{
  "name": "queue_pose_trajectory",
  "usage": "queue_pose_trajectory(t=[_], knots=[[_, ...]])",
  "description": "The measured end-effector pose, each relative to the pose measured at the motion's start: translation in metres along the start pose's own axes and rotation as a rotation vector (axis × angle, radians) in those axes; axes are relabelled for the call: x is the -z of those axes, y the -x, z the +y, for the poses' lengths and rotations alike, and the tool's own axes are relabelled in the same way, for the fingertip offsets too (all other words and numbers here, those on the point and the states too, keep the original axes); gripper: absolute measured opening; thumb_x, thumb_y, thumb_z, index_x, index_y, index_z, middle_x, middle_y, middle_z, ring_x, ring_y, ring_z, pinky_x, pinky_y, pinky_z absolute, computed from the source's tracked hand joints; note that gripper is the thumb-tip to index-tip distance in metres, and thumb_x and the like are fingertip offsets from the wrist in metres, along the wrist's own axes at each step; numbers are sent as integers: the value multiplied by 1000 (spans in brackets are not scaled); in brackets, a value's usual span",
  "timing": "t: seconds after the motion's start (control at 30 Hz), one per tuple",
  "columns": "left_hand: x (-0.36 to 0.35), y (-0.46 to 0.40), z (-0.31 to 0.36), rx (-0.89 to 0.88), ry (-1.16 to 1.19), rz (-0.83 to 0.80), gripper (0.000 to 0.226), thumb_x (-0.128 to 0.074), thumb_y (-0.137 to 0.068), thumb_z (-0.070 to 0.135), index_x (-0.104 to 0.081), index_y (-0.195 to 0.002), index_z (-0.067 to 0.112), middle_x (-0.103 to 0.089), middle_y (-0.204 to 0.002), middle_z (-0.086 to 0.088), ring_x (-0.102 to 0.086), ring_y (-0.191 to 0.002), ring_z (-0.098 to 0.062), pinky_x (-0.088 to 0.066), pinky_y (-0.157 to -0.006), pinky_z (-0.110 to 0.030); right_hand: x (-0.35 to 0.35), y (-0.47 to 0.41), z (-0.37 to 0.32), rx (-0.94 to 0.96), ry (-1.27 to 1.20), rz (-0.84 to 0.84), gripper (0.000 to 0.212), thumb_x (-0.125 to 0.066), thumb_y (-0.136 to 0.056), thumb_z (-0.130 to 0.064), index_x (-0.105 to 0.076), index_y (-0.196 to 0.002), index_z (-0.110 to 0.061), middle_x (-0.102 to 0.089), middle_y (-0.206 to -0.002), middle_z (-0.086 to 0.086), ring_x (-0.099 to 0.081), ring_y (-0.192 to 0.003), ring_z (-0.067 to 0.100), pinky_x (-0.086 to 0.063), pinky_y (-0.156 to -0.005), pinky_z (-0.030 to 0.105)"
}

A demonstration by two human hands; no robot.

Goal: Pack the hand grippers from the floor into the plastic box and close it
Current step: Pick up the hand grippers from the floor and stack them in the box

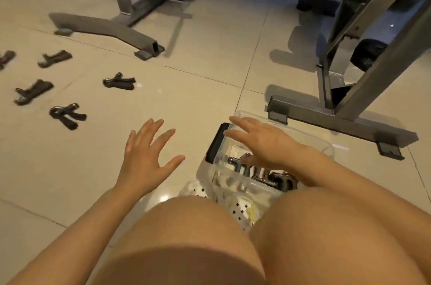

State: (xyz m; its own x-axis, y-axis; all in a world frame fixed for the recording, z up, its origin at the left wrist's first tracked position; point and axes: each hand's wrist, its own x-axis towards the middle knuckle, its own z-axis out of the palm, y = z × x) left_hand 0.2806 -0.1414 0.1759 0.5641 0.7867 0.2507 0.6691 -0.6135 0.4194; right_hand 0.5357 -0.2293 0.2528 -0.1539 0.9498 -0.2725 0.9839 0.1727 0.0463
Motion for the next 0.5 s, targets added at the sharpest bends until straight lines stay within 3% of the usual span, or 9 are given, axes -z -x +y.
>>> queue_pose_trajectory(t=[0.23, 0.43, 0.5], knots=[[99, 53, -46, 207, -81, 241, 64, -41, -77, 66, -62, -118, 21, -52, -133, -5, -28, -138, -23, -16, -112, -51, 48, -39, -65, 123, 123, 138, 65, -55, -89, -48, -26, -146, -34, -23, -155, 0, -17, -143, 23, -20, -114, 44], [125, 101, -115, 382, -101, 273, 64, -39, -79, 64, -63, -120, 22, -56, -130, 0, -42, -129, -21, -15, -112, -46, 55, -106, -127, 255, 96, 144, 63, -54, -90, -49, -29, -145, -32, -24, -155, 0, -17, -144, 21, -17, -114, 42], [127, 115, -141, 450, -70, 297, 61, -41, -79, 61, -65, -117, 20, -60, -125, -2, -50, -122, -23, -27, -109, -47, 58, -138, -147, 310, 75, 132, 61, -55, -90, -48, -32, -144, -31, -25, -155, 0, -17, -144, 21, -18, -114, 40]])
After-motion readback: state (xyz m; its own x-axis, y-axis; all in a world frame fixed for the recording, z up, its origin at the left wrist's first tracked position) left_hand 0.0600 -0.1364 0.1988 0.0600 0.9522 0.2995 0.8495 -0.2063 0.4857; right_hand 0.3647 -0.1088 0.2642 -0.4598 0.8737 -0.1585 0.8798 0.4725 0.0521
